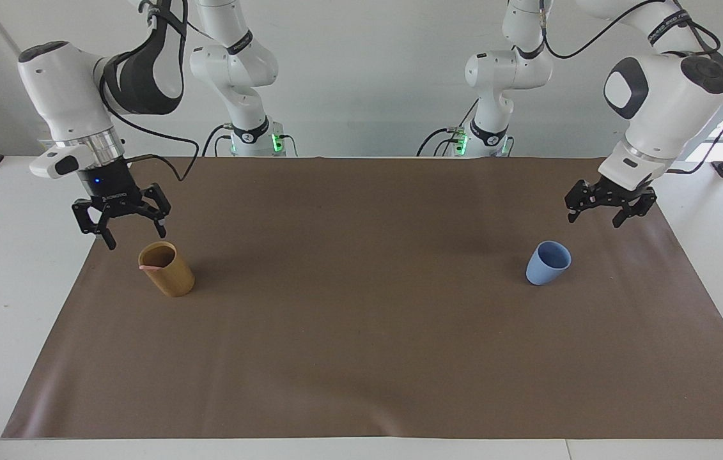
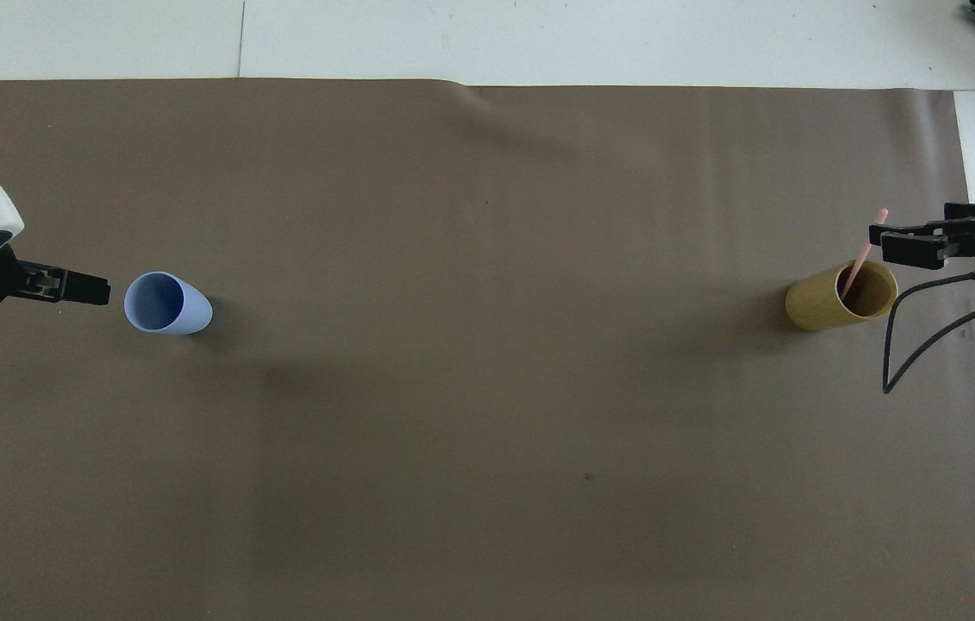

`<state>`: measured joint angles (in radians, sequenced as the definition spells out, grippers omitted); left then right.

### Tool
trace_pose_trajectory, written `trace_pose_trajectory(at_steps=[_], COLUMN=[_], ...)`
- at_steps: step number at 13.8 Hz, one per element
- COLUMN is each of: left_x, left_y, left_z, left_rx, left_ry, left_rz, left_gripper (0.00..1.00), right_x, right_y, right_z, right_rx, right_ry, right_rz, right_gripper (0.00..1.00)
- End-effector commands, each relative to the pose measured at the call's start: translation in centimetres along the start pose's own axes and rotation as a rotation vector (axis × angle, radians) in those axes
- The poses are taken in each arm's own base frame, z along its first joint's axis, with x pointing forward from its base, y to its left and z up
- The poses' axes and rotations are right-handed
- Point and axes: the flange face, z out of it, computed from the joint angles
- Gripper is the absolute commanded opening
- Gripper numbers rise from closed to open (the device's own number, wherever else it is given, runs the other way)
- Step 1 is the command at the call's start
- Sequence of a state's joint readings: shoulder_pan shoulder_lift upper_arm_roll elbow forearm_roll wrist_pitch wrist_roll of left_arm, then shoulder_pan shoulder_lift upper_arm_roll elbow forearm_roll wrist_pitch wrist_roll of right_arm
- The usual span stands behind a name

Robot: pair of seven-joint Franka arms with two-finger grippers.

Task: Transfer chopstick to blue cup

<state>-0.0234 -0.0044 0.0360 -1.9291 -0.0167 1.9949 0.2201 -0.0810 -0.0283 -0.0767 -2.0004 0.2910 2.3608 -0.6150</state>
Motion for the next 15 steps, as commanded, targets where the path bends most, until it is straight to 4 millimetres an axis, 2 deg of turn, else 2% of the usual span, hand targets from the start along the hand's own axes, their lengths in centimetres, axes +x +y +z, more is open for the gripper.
trace_pose_trajectory(at_steps=[1, 3, 6, 7, 8, 9, 10, 11, 12, 13, 15], left_x=[0.4, 0.2, 0.4, 0.6, 0.8, 0.9, 0.8, 0.9, 0.9, 0.8, 0.6], left_y=[-1.6, -1.1, -1.0, -0.8, -0.9, -0.9, -0.9, -0.8, -0.6, -0.3, 0.5], left_z=[4.5, 7.5, 9.0, 9.6, 10.6, 10.7, 10.7, 10.7, 10.7, 10.7, 10.9], left_rx=[0.008, -0.011, -0.03, -0.031, -0.031, -0.03, -0.033, -0.034, -0.035, -0.037, -0.046], left_ry=[0.015, -0.031, -0.018, -0.023, -0.026, -0.019, -0.021, -0.022, -0.027, -0.033, -0.067], left_rz=[0.011, 0.022, 0.008, 0.011, 0.008, 0.009, 0.006, 0.007, 0.006, 0.003, 0.014], left_gripper=[1.0, 1.0, 0.99, 0.93, 0.85, 0.75, 0.55, 0.29, 0.15, 0.04, 0.0], right_x=[-1.6, -1.8, -2.0, -2.0, -2.1, -2.1, -2.1, -2.2, -2.2, -2.2, -2.2], right_y=[0.3, 0.6, 1.2, 1.2, 1.3, 1.3, 1.4, 1.4, 1.5, 1.5, 1.5], right_z=[1.0, 1.8, 2.2, 2.3, 2.4, 2.5, 2.6, 2.9, 3.1, 3.1, 3.3], right_rx=[0.013, 0.037, 0.046, 0.045, 0.045, 0.043, 0.037, 0.032, 0.03, 0.032, 0.031], right_ry=[0.061, 0.086, 0.106, 0.107, 0.105, 0.107, 0.11, 0.111, 0.115, 0.117, 0.115], right_rz=[-0.036, -0.047, -0.059, -0.062, -0.06, -0.059, -0.058, -0.055, -0.052, -0.048, -0.07], right_gripper=[1.0, 1.0, 1.0, 1.0, 1.0, 1.0, 1.0, 1.0, 1.0, 1.0, 1.0])
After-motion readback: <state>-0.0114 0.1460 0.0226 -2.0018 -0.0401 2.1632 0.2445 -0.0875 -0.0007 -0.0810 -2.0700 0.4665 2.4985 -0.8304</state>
